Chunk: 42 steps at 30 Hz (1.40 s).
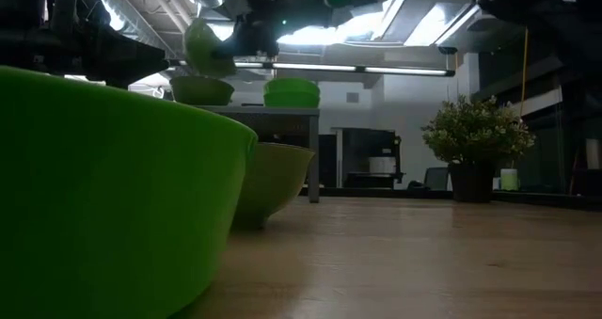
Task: Pick & Place Mini bowls
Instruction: Stack the white bowl on top of the white bowl on the shelf
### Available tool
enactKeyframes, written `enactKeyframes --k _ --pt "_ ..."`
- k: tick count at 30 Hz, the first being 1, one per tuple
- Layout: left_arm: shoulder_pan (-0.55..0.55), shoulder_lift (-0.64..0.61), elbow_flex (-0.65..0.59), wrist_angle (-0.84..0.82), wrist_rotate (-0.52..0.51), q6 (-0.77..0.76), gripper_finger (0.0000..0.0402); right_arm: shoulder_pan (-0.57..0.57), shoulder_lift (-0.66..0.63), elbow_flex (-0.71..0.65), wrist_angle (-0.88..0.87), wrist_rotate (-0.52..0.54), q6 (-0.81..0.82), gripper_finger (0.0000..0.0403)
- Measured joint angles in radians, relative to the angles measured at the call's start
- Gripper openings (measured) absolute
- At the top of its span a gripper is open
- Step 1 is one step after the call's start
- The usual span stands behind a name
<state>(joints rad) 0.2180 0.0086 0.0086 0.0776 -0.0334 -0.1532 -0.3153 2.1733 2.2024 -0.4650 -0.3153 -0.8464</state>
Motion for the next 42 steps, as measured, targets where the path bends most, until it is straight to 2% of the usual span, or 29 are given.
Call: enactKeyframes --k 11,18,38,42 --pt "0.0 0.0 0.0 0.0 0.0 0.0 0.0125 0.0 0.017 0.0 0.002 0.011 0.0 0.0026" --pt "0.0 0.0 0.0 0.0 0.0 0.0 0.0125 -0.014 0.036 0.0 0.011 0.107 0.0 0.0048" --pt "0.0 0.0 0.0 0.0 0.0 0.0 0.0125 -0.016 0.038 0.0 0.019 0.104 0.006 0.0051" --pt "0.0 0.0 0.0 0.0 0.0 0.0 0.0125 -0.016 0.038 0.0 0.021 0.104 0.027 0.0065"
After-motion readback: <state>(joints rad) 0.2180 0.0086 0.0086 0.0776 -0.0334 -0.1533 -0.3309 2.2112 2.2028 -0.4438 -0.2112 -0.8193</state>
